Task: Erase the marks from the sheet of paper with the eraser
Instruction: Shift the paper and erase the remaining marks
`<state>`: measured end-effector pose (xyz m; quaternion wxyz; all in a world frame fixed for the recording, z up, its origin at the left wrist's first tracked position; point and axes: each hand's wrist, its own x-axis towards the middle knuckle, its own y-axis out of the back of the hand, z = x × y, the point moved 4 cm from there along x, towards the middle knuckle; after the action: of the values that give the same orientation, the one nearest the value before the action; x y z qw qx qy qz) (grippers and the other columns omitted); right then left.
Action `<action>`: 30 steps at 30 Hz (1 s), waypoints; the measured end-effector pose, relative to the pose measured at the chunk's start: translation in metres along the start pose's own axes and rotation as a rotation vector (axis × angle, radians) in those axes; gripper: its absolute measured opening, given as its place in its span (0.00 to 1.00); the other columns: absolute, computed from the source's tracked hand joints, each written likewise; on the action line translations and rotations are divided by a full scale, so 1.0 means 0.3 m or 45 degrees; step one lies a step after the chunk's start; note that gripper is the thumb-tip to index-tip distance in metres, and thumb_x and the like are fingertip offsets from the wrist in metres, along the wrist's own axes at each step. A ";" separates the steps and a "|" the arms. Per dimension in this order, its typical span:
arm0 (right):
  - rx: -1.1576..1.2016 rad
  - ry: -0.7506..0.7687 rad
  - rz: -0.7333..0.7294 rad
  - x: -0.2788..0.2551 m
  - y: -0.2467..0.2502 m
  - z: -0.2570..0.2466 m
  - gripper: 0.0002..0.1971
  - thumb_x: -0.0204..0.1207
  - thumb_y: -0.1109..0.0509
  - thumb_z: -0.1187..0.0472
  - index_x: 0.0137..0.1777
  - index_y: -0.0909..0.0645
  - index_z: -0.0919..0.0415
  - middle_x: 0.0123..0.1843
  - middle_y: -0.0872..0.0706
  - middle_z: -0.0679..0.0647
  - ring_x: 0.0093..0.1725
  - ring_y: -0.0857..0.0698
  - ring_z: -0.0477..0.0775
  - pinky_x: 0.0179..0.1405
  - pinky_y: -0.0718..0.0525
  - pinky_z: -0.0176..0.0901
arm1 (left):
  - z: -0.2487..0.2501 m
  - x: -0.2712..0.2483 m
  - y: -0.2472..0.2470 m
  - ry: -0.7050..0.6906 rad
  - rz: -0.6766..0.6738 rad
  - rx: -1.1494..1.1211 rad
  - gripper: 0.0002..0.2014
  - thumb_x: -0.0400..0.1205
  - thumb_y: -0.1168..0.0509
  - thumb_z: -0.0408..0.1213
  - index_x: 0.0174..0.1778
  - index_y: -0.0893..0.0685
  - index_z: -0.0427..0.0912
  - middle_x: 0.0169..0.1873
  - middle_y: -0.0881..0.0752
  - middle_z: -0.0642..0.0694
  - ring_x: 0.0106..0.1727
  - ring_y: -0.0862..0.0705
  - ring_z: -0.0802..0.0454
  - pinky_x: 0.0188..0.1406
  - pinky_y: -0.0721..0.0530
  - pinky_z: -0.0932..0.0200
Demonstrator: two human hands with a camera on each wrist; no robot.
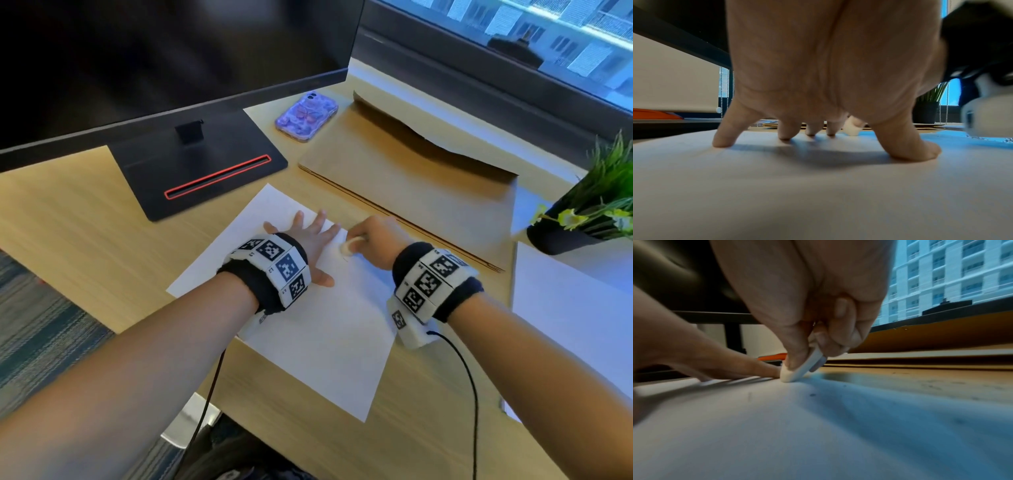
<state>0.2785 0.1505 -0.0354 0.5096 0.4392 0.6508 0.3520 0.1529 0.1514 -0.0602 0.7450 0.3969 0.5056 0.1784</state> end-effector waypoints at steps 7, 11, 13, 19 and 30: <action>-0.045 0.006 0.192 0.014 0.009 -0.029 0.12 0.83 0.39 0.64 0.63 0.19 0.59 0.60 0.19 0.57 0.53 0.20 0.55 0.51 0.21 0.43 | -0.004 0.002 -0.001 0.003 -0.001 0.001 0.52 0.75 0.33 0.60 0.82 0.64 0.53 0.81 0.69 0.51 0.82 0.64 0.38 0.69 0.50 0.17; -0.324 0.159 -0.048 -0.059 -0.023 0.009 0.13 0.83 0.40 0.62 0.64 0.20 0.54 0.59 0.19 0.55 0.55 0.19 0.56 0.55 0.18 0.47 | 0.002 0.000 0.001 0.013 -0.022 0.006 0.53 0.75 0.32 0.59 0.82 0.66 0.53 0.81 0.70 0.51 0.82 0.65 0.39 0.69 0.50 0.18; -0.310 0.156 -0.101 -0.066 -0.025 0.029 0.12 0.83 0.40 0.62 0.61 0.19 0.54 0.57 0.19 0.55 0.54 0.19 0.56 0.56 0.17 0.49 | 0.004 -0.001 0.002 0.015 -0.020 0.016 0.52 0.76 0.33 0.59 0.82 0.66 0.53 0.81 0.70 0.50 0.82 0.65 0.39 0.69 0.50 0.18; -0.128 0.091 0.218 0.028 0.017 -0.006 0.13 0.83 0.40 0.65 0.62 0.19 0.57 0.60 0.20 0.56 0.52 0.21 0.55 0.47 0.21 0.43 | -0.003 0.005 -0.007 0.005 0.013 0.013 0.52 0.75 0.34 0.61 0.82 0.65 0.54 0.81 0.69 0.51 0.82 0.64 0.39 0.68 0.49 0.18; -0.147 0.107 -0.152 -0.133 0.010 0.084 0.10 0.81 0.37 0.61 0.55 0.15 0.56 0.51 0.19 0.50 0.51 0.23 0.50 0.52 0.29 0.39 | -0.004 0.001 0.000 -0.018 -0.002 0.058 0.51 0.76 0.34 0.61 0.82 0.65 0.55 0.81 0.69 0.51 0.83 0.63 0.41 0.70 0.48 0.20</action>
<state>0.3076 0.1149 -0.0245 0.5264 0.3542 0.6753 0.3762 0.1520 0.1520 -0.0605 0.7394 0.4147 0.5046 0.1634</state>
